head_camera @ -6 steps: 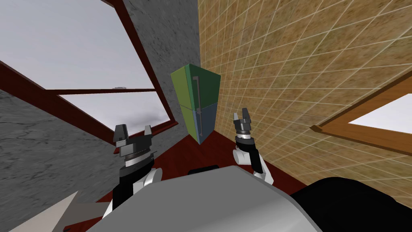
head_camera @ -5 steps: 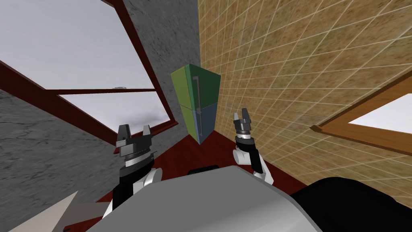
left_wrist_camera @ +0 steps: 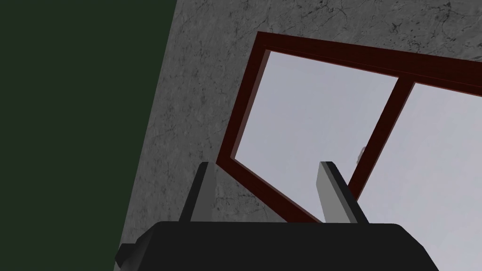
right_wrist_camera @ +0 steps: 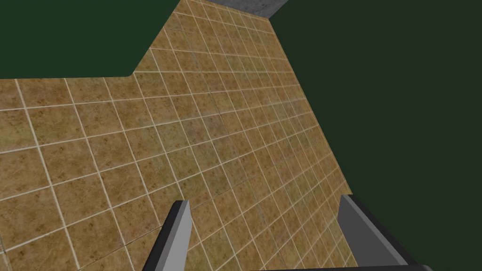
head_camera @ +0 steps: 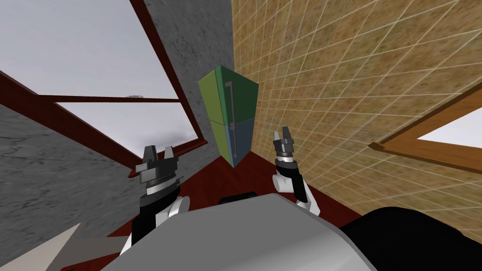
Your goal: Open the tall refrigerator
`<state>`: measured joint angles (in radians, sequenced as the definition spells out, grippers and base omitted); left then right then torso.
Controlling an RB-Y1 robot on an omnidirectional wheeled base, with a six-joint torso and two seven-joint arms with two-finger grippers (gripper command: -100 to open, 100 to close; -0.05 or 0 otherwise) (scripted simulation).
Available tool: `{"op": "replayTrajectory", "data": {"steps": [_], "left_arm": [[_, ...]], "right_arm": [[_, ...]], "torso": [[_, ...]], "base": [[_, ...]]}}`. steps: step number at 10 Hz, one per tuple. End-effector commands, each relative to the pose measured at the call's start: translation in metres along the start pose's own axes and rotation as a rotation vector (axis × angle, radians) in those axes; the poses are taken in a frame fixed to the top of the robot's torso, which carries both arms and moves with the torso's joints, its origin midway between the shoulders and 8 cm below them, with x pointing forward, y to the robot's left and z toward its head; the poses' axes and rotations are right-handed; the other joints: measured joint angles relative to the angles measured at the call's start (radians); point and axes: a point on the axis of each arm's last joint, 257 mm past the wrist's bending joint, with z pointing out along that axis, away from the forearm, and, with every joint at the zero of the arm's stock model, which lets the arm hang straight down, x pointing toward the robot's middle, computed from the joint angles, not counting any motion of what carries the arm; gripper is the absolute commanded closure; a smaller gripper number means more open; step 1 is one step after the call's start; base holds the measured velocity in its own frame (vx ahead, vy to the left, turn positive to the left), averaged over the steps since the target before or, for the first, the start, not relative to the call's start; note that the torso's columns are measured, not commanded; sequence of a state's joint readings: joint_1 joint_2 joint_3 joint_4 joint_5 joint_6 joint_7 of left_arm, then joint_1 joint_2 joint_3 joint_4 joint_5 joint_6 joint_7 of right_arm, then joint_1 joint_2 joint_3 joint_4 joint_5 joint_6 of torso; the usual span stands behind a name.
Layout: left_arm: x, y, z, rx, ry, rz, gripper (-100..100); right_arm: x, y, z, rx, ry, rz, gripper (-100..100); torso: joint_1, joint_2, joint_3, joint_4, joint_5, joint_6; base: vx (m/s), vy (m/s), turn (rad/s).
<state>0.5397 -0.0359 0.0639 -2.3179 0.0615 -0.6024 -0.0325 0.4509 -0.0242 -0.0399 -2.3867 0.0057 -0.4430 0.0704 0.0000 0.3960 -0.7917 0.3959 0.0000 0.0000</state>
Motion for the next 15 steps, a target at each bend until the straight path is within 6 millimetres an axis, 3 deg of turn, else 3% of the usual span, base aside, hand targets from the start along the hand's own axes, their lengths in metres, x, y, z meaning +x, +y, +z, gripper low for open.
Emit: {"op": "replayTrajectory", "data": {"steps": [1,3,4,6,15], "left_arm": [[0.0,0.0,0.0,0.0,0.0,0.0,0],[0.0,0.0,0.0,0.0,0.0,0.0,0],[0.0,0.0,0.0,0.0,0.0,0.0,0],[0.0,0.0,0.0,-0.001,0.0,0.0,0],[0.0,0.0,0.0,-0.001,0.0,0.0,0]], "right_arm": [[0.0,0.0,0.0,0.0,0.0,0.0,0],[0.0,0.0,0.0,0.0,0.0,0.0,0],[0.009,-0.003,0.001,-0.003,0.05,-0.029,-100],[0.018,-0.007,0.002,-0.006,0.103,-0.067,-100],[0.066,-0.037,0.007,-0.065,0.407,-0.36,-100]], "torso": [[0.0,0.074,-0.147,0.074,0.0,0.0],[0.0,0.222,-0.443,0.221,0.0,0.0],[0.0,0.295,-0.59,0.295,0.0,0.0],[0.002,0.336,-0.68,0.337,0.001,0.0],[0.001,0.341,-0.685,0.342,0.0,0.0]], "base": [[0.0,0.0,0.0],[0.0,0.0,0.0],[0.023,0.024,-0.03],[0.044,0.059,-0.032],[0.081,0.1,-0.052]]}}
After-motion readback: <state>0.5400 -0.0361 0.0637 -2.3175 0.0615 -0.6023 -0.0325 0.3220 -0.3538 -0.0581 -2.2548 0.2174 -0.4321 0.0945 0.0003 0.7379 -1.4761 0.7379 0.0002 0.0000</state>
